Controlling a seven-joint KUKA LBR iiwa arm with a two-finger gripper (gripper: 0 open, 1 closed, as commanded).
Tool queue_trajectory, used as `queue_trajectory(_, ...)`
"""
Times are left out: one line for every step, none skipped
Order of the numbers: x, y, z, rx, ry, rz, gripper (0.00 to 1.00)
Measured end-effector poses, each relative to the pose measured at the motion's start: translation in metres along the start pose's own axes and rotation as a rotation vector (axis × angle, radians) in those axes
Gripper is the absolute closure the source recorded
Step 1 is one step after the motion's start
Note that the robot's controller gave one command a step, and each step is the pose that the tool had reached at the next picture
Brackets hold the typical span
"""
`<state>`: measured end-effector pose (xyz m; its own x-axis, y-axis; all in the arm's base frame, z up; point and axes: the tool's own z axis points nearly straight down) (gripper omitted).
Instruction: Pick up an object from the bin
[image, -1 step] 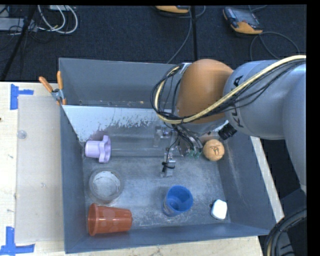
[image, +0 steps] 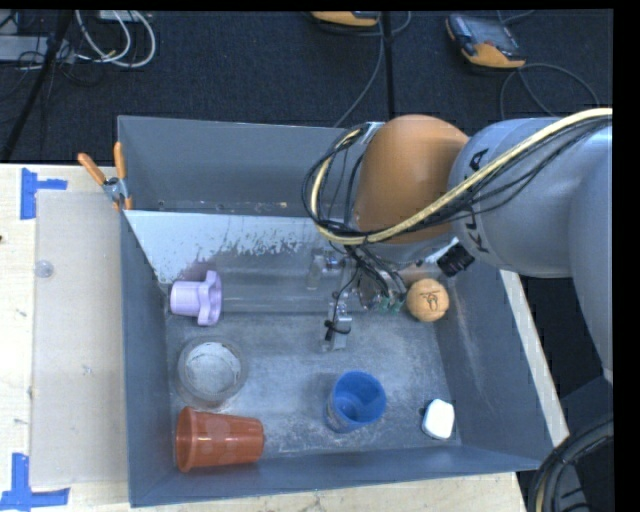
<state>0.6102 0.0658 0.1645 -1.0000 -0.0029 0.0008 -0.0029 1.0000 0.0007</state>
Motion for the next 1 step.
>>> queue_trajectory(0.0187,-0.0190,-0.0183,-0.002,0.011,-0.050,0.00)
